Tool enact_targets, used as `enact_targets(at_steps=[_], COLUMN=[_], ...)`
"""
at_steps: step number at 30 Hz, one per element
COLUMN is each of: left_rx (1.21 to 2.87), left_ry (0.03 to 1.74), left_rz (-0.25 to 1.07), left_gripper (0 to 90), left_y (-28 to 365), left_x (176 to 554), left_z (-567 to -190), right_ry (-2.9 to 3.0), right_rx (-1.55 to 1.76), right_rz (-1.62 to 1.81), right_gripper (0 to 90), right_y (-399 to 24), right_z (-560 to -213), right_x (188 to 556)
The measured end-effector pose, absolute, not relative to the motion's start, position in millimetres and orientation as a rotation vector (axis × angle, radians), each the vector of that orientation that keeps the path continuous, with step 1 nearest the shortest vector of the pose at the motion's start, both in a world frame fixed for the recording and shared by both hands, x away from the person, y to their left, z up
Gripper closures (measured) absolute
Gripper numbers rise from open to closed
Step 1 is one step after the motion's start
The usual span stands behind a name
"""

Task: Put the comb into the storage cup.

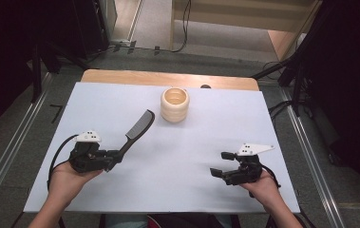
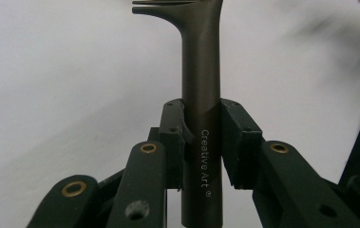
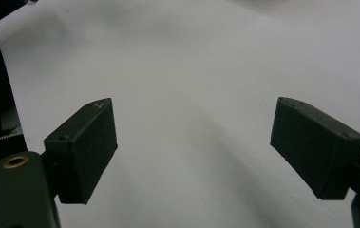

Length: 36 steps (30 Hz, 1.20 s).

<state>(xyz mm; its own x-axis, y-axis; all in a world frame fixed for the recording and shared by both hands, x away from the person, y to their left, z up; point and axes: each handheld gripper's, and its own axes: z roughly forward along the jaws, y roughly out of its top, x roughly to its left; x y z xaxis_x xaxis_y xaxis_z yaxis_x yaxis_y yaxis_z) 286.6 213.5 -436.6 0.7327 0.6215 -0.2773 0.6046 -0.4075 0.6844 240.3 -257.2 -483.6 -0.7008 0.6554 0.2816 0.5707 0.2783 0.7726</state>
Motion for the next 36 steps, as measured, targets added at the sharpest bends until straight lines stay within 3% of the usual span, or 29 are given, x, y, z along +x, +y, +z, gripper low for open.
enact_targets(at_steps=[17,36], left_rx=[1.981,1.83], left_ry=[0.914,1.025], left_rz=[-0.022,-0.081], left_gripper=[73.4,73.4], left_y=[189.5,169.8], left_x=[300.0,317.8], left_z=[-437.6,-443.9], right_ry=[2.384,2.333], right_rx=[1.201,1.234], right_rz=[1.441,1.468], right_gripper=[13.8,13.8], right_y=[-251.1,-236.7], right_z=[-477.8,-465.0], right_x=[237.1,245.2])
